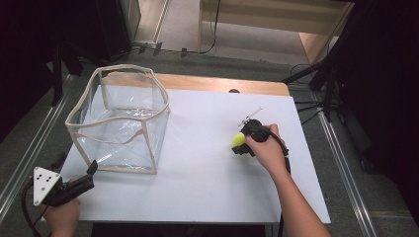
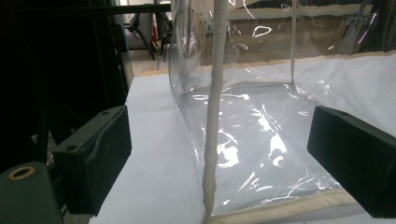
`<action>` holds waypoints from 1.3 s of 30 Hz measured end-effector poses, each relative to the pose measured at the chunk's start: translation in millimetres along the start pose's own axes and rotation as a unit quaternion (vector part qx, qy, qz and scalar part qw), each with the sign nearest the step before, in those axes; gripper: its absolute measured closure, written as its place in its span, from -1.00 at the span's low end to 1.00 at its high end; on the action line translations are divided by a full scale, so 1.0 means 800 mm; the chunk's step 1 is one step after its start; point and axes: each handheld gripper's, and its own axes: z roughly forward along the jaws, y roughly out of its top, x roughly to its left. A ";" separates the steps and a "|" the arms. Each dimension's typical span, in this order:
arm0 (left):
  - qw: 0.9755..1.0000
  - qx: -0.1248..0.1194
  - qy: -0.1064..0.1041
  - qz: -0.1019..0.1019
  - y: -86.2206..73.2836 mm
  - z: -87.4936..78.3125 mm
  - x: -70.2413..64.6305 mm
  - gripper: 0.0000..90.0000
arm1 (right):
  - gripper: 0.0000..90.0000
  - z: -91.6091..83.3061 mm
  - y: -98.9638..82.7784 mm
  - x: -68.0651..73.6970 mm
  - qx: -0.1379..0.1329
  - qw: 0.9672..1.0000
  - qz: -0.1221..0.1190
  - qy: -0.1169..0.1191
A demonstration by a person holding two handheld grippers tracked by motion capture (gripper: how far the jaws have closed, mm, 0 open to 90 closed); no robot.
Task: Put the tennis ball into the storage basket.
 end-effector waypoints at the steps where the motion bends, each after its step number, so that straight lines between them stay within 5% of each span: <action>1: 1.000 0.000 0.000 0.000 0.000 0.000 0.000 -0.85 | -0.48 0.000 0.002 0.001 -0.002 1.000 -0.005 -0.001; 39: 1.000 0.000 -0.003 -0.005 0.000 -0.001 0.002 -0.85 | -0.48 0.002 0.080 0.089 -0.004 0.995 -0.100 0.030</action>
